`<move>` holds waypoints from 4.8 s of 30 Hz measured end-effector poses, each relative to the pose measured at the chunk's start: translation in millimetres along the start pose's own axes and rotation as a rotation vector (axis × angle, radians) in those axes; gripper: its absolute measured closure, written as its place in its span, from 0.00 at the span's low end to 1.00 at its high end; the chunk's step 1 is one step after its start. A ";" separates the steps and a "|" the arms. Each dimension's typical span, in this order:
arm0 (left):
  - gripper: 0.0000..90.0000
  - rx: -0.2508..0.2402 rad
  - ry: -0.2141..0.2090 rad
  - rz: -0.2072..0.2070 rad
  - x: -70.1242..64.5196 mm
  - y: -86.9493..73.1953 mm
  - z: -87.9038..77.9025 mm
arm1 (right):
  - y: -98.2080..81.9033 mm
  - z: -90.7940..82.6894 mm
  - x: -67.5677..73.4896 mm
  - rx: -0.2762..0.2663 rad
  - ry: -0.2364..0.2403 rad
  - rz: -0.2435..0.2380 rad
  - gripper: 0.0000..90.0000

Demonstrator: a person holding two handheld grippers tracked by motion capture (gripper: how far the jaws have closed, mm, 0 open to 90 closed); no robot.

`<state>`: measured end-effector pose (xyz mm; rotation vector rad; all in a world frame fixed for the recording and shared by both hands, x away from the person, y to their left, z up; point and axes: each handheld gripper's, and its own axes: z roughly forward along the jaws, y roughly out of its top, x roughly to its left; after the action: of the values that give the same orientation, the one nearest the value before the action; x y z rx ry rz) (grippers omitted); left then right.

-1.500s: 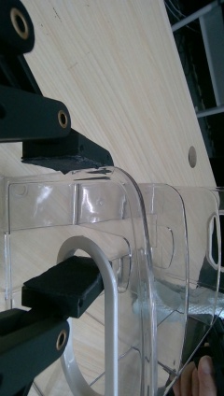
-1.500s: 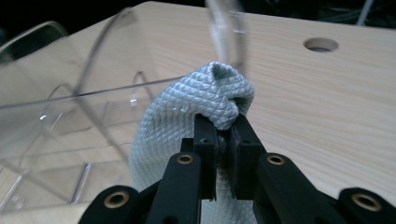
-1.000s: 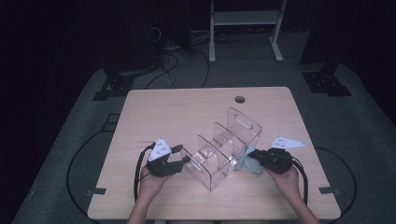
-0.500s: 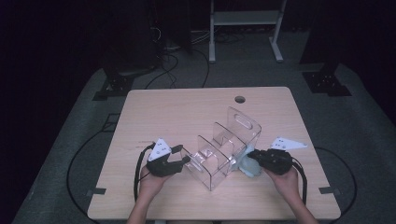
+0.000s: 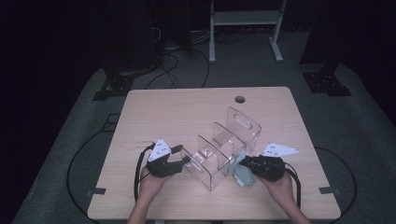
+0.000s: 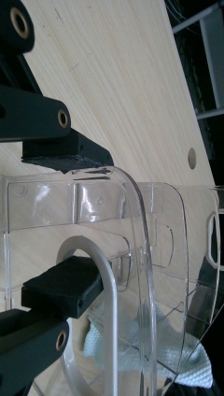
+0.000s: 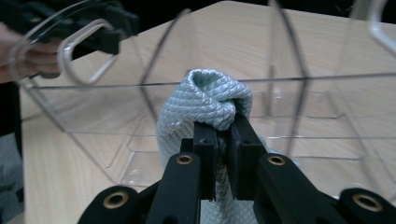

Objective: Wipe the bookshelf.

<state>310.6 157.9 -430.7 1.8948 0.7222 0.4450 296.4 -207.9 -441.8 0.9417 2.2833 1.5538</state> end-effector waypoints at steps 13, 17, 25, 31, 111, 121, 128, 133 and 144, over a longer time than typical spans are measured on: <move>0.52 -0.001 -0.041 0.002 -0.4 -0.3 -1.4 | 0.1 5.8 6.7 0.019 0.023 -0.019 0.92; 0.52 -0.002 -0.054 -0.001 0.6 -0.4 -2.8 | 2.3 6.6 8.2 0.027 0.043 -0.033 0.92; 0.58 0.012 -0.065 0.030 -3.7 1.0 -1.3 | 1.6 8.6 -1.5 0.011 -0.005 -0.012 0.92; 0.58 0.010 -0.061 0.030 -3.3 0.9 -1.3 | 3.0 8.5 17.0 0.026 0.069 -0.043 0.92; 0.74 0.069 -0.330 0.191 -67.4 13.3 29.0 | 6.0 -1.4 -5.0 0.051 -0.052 -0.013 0.92; 0.72 0.072 -0.364 0.210 -83.8 15.2 37.9 | 17.0 -20.3 -9.2 -0.026 -0.072 0.007 0.92; 0.70 0.072 -0.388 0.214 -86.1 15.0 38.8 | 0.2 -13.2 -17.2 0.020 -0.065 0.048 0.92; 0.68 0.044 -0.379 0.199 -78.7 16.2 32.2 | 3.0 -16.7 -16.5 -0.011 -0.065 0.041 0.92; 0.64 -0.013 -0.307 0.149 -55.3 21.9 13.3 | -4.3 -10.1 -20.4 0.012 -0.070 0.058 0.92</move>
<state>283.1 105.6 -415.6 1.9560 0.3760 0.2412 305.3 -229.1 -444.8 1.0578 2.2386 1.5065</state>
